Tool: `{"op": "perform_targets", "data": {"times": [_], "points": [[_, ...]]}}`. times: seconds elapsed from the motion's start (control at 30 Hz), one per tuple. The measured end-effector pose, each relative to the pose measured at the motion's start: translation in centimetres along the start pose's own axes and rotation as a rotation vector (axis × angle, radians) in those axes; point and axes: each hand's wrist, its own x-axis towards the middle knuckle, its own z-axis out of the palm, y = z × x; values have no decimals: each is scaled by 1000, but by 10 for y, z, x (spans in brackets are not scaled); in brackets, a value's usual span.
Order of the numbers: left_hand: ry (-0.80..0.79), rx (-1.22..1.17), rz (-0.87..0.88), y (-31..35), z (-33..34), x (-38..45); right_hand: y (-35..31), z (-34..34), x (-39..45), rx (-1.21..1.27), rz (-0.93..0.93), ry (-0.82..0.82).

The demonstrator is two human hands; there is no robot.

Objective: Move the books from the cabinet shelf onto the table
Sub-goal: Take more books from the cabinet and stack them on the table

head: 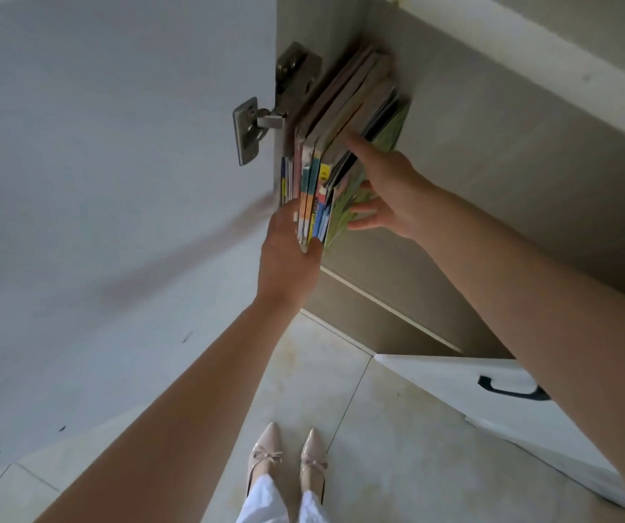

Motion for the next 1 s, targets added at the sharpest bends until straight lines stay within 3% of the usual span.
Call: {"op": "perform_targets", "data": {"times": [0.13, 0.53, 0.83, 1.0], "points": [[33, -17, 27, -1, 6, 3, -8, 7, 9, 119, 63, -73], [-13, -24, 35, -6, 25, -2, -4, 2, 14, 24, 25, -103], [35, -42, 86, -11, 31, 0, -8, -17, 14, 109, 89, -233], [-65, -24, 76, -14, 37, -5, -19, -3, 15, -68, 111, -200]]}}
